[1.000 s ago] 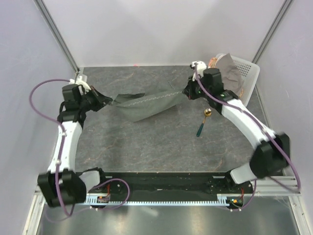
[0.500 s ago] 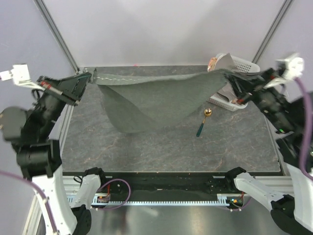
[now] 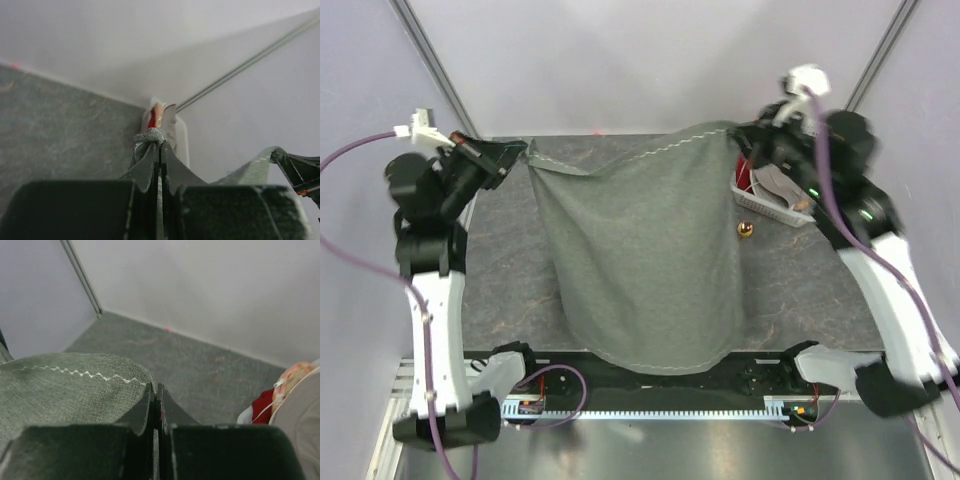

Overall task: Fold the napkin, place the utensils inside, and roll it up
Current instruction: Flatten the napkin out

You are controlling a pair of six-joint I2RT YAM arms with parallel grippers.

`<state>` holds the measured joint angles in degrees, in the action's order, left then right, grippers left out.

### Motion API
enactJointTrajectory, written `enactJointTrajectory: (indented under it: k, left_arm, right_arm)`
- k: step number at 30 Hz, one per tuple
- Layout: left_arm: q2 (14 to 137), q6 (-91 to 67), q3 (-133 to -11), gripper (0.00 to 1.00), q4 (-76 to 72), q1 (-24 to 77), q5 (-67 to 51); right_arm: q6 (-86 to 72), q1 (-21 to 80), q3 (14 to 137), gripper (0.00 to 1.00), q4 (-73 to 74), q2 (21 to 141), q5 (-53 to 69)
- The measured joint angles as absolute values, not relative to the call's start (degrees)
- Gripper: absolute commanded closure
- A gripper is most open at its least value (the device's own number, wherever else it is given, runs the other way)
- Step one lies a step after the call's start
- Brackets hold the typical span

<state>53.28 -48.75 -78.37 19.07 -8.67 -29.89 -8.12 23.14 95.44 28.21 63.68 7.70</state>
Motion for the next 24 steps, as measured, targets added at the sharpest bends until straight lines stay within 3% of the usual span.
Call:
enactJointTrajectory:
  k: [8, 14, 19, 24]
  left_arm:
    - [72.51, -48.34, -74.13, 0.98, 10.59, -8.95, -26.59]
    - [84.93, -48.25, -87.55, 0.98, 4.95, -9.28, -27.4]
    - [84.88, -47.09, -95.59, 0.98, 0.84, -10.92, -27.86]
    - [75.2, -43.94, -87.72, 0.98, -1.54, -12.69, -28.86]
  right_arm:
    - [-7.31, 22.76, 100.18, 1.0, 25.63, 91.66, 6.76]
    - [-7.07, 21.71, 125.21, 1.0, 24.36, 109.4, 9.02]
    - [-6.98, 21.37, 133.38, 1.0, 21.34, 109.93, 11.22]
    - [-6.55, 21.39, 114.52, 1.0, 16.29, 96.66, 12.91]
